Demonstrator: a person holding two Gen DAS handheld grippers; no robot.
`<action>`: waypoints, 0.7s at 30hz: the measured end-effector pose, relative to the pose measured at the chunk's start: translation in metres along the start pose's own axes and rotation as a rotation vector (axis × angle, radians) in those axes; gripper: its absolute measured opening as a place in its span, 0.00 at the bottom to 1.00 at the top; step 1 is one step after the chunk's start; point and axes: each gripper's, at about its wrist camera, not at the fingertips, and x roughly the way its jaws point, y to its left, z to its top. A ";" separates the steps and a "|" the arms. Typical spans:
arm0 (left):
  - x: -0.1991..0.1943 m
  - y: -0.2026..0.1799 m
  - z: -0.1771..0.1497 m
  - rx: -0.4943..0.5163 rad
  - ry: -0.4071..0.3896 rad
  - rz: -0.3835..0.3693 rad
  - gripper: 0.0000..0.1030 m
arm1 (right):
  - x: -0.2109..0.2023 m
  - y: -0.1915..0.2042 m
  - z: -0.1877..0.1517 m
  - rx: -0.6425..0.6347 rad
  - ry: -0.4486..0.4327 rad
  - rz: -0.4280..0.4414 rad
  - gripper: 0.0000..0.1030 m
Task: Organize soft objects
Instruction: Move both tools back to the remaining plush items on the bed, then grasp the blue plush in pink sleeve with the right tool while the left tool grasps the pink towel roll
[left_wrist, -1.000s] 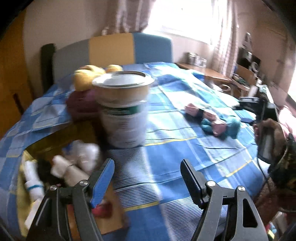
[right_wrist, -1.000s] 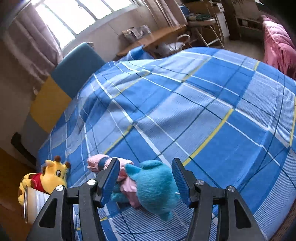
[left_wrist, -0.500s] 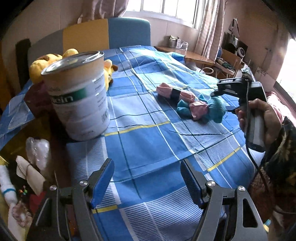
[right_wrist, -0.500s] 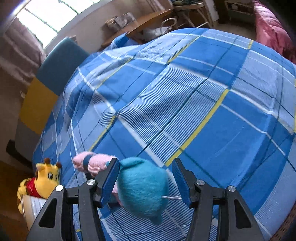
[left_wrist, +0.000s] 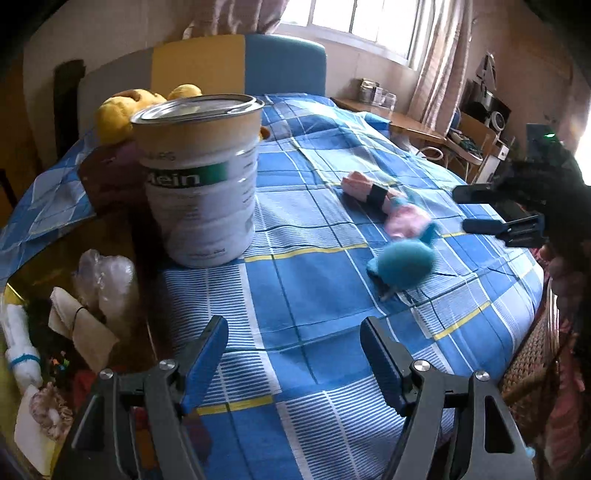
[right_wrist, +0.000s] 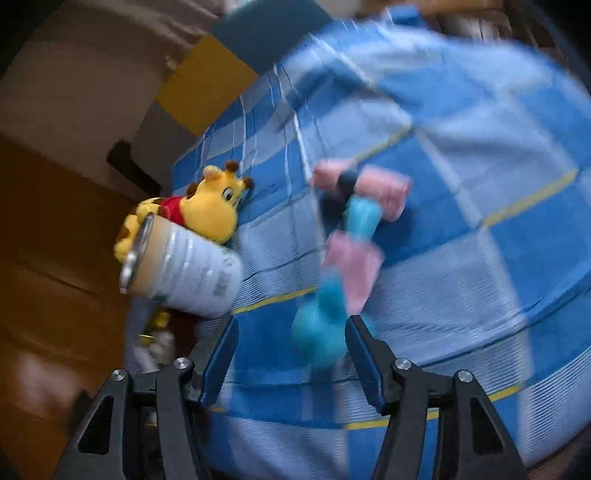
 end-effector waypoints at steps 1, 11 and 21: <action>0.000 0.000 0.001 -0.002 -0.001 0.000 0.72 | -0.002 0.001 0.004 -0.024 -0.019 -0.060 0.60; 0.002 -0.003 0.003 0.000 -0.002 0.002 0.76 | 0.063 -0.011 0.012 0.043 0.071 -0.215 0.60; 0.012 -0.008 0.017 0.015 0.006 -0.009 0.76 | 0.066 0.004 0.005 -0.062 0.089 -0.189 0.38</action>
